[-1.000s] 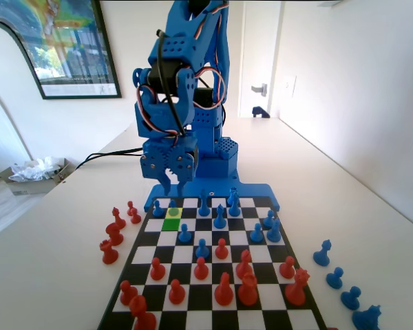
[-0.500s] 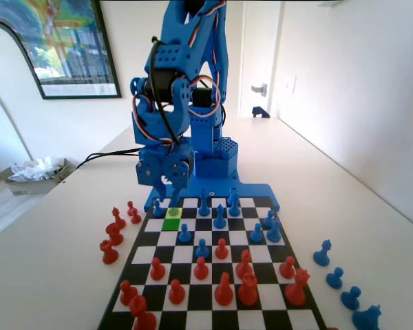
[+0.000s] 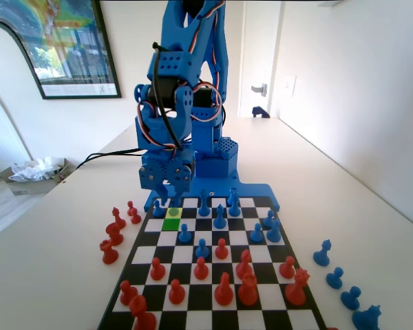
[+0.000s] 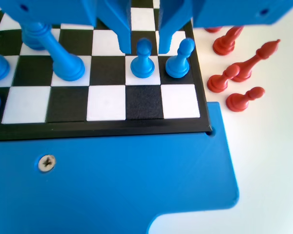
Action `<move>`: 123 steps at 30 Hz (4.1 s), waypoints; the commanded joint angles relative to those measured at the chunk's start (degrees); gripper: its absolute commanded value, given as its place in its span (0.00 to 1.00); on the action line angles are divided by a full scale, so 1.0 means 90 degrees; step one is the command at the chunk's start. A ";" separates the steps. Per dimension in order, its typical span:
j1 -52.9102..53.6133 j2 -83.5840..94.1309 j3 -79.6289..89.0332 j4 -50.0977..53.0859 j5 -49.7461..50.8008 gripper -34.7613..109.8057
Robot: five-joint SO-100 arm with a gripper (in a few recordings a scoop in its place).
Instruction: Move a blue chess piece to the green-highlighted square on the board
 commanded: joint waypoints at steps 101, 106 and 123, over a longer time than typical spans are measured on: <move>-0.0195 -0.0693 -0.0967 -0.0156 0.0469 0.31; -0.0283 -0.0479 -0.1348 0.0576 0.0586 0.31; -0.0498 0.1260 -0.3428 0.4268 0.0625 0.25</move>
